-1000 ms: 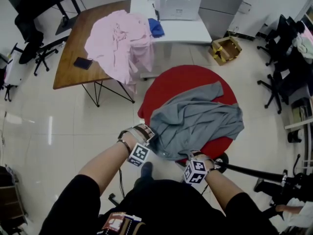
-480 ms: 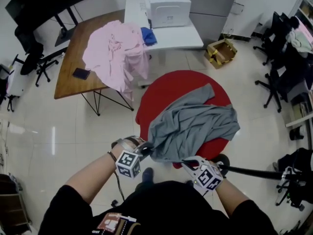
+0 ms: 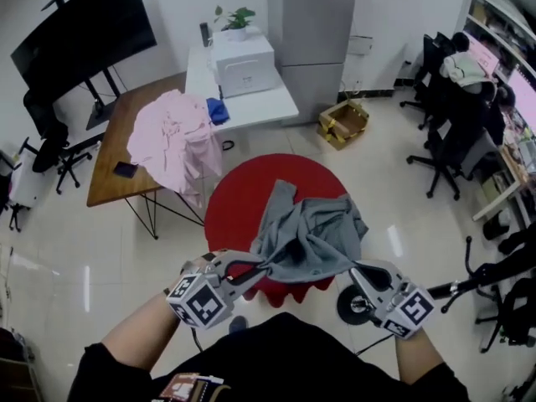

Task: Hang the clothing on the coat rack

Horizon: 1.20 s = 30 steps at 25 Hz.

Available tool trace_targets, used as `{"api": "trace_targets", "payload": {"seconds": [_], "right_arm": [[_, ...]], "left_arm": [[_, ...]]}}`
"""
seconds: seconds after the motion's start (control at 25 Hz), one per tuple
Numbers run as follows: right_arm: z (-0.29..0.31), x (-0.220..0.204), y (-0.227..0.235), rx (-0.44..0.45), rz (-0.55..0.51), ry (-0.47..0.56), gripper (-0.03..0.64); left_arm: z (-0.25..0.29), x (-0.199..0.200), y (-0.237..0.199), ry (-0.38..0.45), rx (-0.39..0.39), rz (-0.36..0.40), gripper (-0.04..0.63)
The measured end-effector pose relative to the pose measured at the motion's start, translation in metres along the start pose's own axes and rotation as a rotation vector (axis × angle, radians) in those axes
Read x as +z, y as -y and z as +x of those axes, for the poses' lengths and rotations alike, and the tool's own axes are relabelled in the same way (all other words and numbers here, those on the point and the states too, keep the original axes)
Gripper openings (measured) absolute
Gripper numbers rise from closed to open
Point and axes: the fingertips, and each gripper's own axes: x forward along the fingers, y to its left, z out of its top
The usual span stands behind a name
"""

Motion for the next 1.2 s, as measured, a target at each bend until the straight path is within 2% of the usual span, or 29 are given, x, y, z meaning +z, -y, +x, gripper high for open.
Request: {"api": "trace_targets", "payload": {"seconds": [0.16, 0.24, 0.48, 0.64, 0.8, 0.96, 1.2], "right_arm": [[-0.071, 0.057, 0.013, -0.054, -0.014, 0.145, 0.000], [-0.105, 0.081, 0.017, -0.074, -0.031, 0.198, 0.000], [-0.189, 0.132, 0.020, -0.127, -0.058, 0.309, 0.000], [-0.226, 0.149, 0.019, -0.205, -0.059, 0.361, 0.000], [-0.248, 0.153, 0.012, -0.310, -0.088, 0.389, 0.000], [-0.278, 0.171, 0.004, -0.399, -0.104, 0.438, 0.000], [-0.329, 0.191, -0.014, -0.473, -0.131, 0.513, 0.000]], "left_arm": [[0.011, 0.101, 0.010, 0.153, -0.025, 0.008, 0.015], [0.016, 0.145, 0.018, 0.233, -0.054, -0.017, 0.014], [0.030, 0.235, 0.038, 0.388, -0.183, -0.111, 0.014], [0.033, 0.270, 0.039, 0.462, -0.277, -0.131, 0.014], [0.037, 0.284, 0.051, 0.490, -0.385, -0.078, 0.012], [0.037, 0.315, 0.063, 0.541, -0.517, -0.072, 0.012], [0.037, 0.357, 0.095, 0.587, -0.629, -0.015, 0.012]]}}
